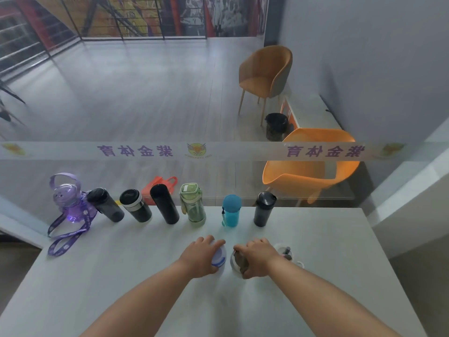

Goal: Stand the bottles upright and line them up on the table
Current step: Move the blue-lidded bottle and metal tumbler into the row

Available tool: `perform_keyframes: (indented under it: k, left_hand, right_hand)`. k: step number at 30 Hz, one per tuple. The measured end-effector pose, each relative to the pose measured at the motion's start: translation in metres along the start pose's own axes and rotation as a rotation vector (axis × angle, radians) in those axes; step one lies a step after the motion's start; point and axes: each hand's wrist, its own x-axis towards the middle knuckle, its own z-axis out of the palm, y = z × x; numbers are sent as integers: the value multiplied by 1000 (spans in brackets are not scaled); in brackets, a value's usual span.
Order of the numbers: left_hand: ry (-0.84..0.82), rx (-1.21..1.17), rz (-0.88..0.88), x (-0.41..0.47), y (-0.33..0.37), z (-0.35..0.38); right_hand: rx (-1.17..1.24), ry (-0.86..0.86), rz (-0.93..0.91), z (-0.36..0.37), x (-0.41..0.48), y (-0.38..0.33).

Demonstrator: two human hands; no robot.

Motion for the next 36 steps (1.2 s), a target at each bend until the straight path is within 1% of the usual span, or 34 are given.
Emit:
perform_keyframes:
  k: [3,7,14,18,25,27,31,36]
  left_hand:
    - [32,-3,-23,17,13,-16]
    - [67,-3,-31,41,36,-35]
    - [85,38,28,88,86,-57]
    - [81,31,77,112,120,-63]
    - [62,35,149,161,178,-58]
    - [47,16,144,178,195,-52]
    - [20,1,100,211,225,-36]
    - [33,-66,38,242,242,-23]
  right_hand:
    - [24,68,41,-25,4,33]
    - [59,109,101,-50,4,78]
    - [101,129,192,-61,-13,153]
    - [124,122,237,-57,-27,193]
    - [224,193,277,-38,-54,256]
    - [262,212,297,-29,-59,273]
    - [285,195,335,-7,-63,304]
    - [297,192,345,13,-56,331]
